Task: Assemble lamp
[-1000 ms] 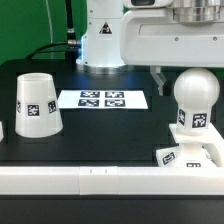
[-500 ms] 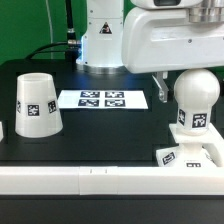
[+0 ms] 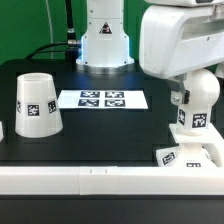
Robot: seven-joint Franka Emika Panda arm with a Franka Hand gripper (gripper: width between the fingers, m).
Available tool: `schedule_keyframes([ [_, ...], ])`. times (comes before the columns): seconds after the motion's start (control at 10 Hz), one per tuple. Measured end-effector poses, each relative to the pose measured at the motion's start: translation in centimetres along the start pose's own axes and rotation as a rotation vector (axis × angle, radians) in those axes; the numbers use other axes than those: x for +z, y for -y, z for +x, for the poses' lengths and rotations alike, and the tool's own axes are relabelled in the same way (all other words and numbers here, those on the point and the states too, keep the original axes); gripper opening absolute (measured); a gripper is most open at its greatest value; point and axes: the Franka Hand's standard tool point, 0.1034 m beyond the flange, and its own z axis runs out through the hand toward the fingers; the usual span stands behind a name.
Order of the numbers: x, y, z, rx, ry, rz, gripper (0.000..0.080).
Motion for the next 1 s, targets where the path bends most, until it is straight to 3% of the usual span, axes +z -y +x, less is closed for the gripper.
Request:
schedule_keyframes([
  [0.6, 0.13, -0.37, -0.32, -0.290, 0.012, -0.017, 0.0699],
  [0.7, 0.12, -0.37, -0.32, -0.288, 0.012, -0.017, 0.0576],
  [1.0, 0.12, -0.39, -0.33, -0.264, 0.011, -0.016, 0.0577],
])
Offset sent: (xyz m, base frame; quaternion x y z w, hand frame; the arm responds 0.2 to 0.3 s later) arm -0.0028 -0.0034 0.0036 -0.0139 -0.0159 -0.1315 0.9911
